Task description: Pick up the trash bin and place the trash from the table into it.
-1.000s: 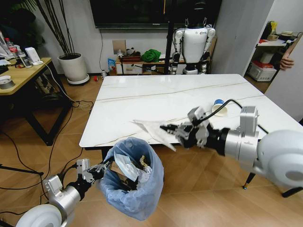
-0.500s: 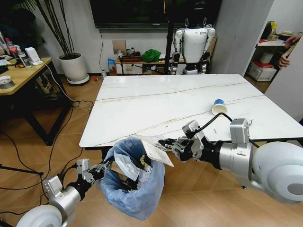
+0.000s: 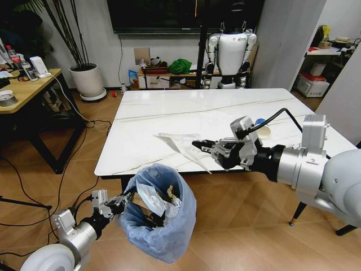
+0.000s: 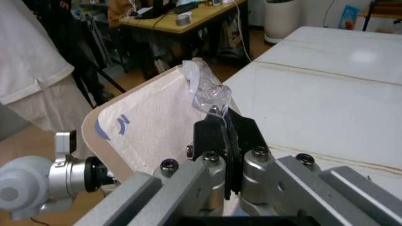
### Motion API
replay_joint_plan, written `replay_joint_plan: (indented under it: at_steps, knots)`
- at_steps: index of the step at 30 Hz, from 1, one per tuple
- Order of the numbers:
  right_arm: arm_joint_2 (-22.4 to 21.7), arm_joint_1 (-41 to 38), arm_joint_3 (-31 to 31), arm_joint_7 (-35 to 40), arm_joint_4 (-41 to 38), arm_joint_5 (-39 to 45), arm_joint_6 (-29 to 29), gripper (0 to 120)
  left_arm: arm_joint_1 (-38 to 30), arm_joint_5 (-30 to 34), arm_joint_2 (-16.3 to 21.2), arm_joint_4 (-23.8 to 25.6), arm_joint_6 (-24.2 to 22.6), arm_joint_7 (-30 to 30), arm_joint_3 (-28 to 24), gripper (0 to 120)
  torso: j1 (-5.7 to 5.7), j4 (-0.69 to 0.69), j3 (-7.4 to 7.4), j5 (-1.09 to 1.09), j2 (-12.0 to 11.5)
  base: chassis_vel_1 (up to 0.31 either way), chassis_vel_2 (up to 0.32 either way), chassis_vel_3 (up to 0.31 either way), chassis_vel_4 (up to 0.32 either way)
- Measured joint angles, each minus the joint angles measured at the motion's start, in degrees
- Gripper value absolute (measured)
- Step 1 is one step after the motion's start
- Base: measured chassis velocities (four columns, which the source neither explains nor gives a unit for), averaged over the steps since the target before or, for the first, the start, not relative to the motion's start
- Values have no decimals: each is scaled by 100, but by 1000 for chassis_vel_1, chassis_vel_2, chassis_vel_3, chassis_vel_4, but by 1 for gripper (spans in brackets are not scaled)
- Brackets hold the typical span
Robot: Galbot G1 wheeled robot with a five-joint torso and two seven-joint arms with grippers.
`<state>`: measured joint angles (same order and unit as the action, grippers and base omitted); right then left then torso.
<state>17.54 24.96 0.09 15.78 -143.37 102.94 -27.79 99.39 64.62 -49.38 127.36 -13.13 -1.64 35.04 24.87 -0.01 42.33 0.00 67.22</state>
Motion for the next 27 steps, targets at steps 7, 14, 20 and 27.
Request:
replay_joint_plan:
  at_steps: [7,14,20,27]
  knots:
    - [181,41,-538,-18,10,-209,121,0,-14,1,-3,0,-2,0,-2,0,0,0,0,1,0,0,0,0,0]
    - [365,34,-1192,-22,17,-563,195,0,-30,6,-22,-16,-4,-5,-4,0,0,1,0,0,0,0,0,0,0]
    - [543,24,-1621,-25,18,-840,236,0,-73,28,-31,-36,-6,-21,-10,0,0,0,0,0,0,0,0,0,0]
    - [707,-15,-1951,-32,17,-1080,251,0,-56,42,-43,-34,-8,-25,-6,0,0,0,0,0,0,0,0,0,0]
